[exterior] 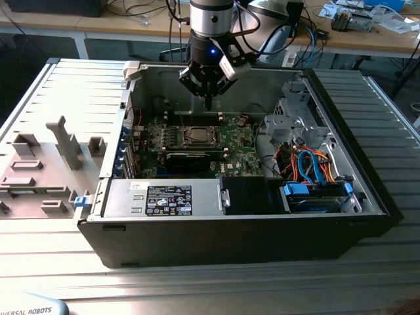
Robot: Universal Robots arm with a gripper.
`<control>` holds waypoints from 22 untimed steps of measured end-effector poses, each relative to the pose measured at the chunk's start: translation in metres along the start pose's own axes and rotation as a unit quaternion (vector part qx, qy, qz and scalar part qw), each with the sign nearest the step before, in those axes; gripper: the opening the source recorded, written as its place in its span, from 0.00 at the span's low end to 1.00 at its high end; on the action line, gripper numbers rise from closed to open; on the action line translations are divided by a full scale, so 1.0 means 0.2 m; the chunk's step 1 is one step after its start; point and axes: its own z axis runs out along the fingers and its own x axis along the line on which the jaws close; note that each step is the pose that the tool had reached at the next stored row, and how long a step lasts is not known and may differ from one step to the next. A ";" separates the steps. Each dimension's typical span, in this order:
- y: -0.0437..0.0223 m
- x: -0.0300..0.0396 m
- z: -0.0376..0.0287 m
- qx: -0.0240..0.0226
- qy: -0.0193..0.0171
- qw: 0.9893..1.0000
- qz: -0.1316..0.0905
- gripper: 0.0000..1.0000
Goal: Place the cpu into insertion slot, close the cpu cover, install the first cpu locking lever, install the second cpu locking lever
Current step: 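Install the first cpu locking lever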
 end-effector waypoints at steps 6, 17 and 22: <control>0.000 0.000 0.000 0.000 0.000 1.000 -0.004 0.11; 0.000 0.003 0.000 0.000 0.000 1.000 -0.006 0.11; 0.001 0.008 0.000 0.000 0.000 1.000 -0.006 0.11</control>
